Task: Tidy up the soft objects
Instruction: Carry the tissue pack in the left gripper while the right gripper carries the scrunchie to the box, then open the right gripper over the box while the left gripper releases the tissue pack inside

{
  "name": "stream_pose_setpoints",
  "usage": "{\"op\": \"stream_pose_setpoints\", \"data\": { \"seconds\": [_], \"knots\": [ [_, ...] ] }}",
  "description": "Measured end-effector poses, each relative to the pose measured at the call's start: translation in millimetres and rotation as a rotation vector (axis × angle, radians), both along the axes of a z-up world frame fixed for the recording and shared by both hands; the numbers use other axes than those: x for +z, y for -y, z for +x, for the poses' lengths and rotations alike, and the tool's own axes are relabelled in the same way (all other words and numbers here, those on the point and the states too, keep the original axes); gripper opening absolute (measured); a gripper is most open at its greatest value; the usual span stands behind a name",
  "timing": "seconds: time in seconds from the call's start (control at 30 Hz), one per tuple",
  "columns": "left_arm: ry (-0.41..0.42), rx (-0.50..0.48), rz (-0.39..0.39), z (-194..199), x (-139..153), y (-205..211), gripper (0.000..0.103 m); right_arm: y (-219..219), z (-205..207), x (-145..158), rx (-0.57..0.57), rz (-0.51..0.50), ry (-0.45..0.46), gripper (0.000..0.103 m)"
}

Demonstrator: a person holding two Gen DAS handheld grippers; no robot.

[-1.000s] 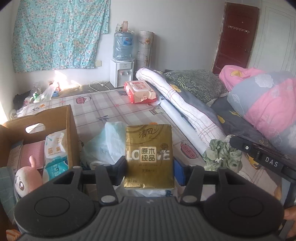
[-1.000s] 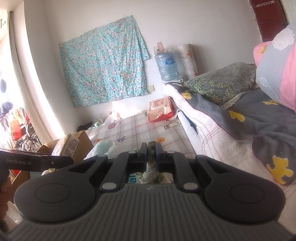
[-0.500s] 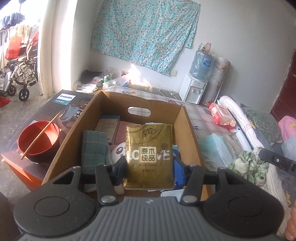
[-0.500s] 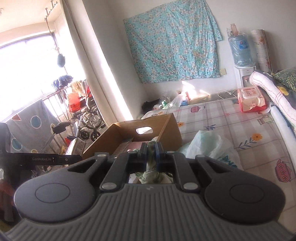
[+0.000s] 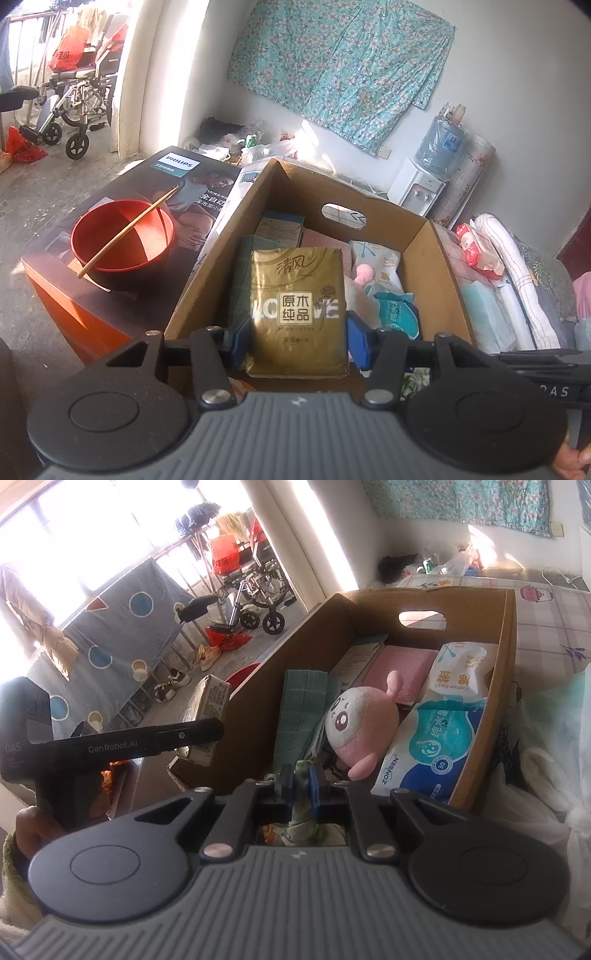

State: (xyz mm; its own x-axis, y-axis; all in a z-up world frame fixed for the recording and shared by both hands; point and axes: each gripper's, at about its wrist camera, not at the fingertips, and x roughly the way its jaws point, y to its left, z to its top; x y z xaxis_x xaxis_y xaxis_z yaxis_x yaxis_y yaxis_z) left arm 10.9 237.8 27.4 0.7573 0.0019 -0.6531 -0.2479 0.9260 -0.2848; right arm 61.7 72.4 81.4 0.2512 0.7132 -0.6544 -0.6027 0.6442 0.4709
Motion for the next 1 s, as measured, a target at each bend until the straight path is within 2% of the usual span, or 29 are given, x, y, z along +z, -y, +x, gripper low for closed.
{"op": "stream_pose_setpoints", "data": {
  "seconds": [0.1,0.23,0.3,0.37,0.5,0.6,0.83,0.9,0.97,1.0],
  "knots": [
    [-0.009,0.0,-0.006,0,-4,-6,0.054,-11,-1,-12,0.042,-0.082,-0.042,0.01],
    [-0.024,-0.008,-0.012,3,-9,-11,0.054,-16,-4,-16,0.039,-0.172,-0.019,0.013],
    [-0.031,-0.024,-0.008,4,-10,-10,0.054,-15,-5,-12,0.033,-0.167,-0.012,0.02],
    [-0.042,-0.044,0.006,6,-11,-7,0.054,-13,-6,-9,0.019,-0.152,-0.006,0.023],
    [-0.066,-0.079,0.014,11,-12,-4,0.054,1,-7,-3,-0.016,-0.125,0.01,0.024],
    [-0.089,-0.12,0.016,17,-15,0,0.054,30,-3,-1,-0.058,-0.079,0.008,0.026],
    [-0.202,-0.345,0.062,46,-25,23,0.054,57,6,-2,-0.149,-0.004,-0.003,0.031],
    [-0.22,-0.415,0.102,55,-24,33,0.054,63,6,-2,-0.165,0.005,0.0,0.032],
    [-0.221,-0.474,0.211,60,-23,49,0.054,69,9,-4,-0.181,0.013,-0.002,0.033],
    [-0.22,-0.5,0.301,62,-23,59,0.054,71,10,-6,-0.189,0.018,-0.006,0.033]
  ]
}}
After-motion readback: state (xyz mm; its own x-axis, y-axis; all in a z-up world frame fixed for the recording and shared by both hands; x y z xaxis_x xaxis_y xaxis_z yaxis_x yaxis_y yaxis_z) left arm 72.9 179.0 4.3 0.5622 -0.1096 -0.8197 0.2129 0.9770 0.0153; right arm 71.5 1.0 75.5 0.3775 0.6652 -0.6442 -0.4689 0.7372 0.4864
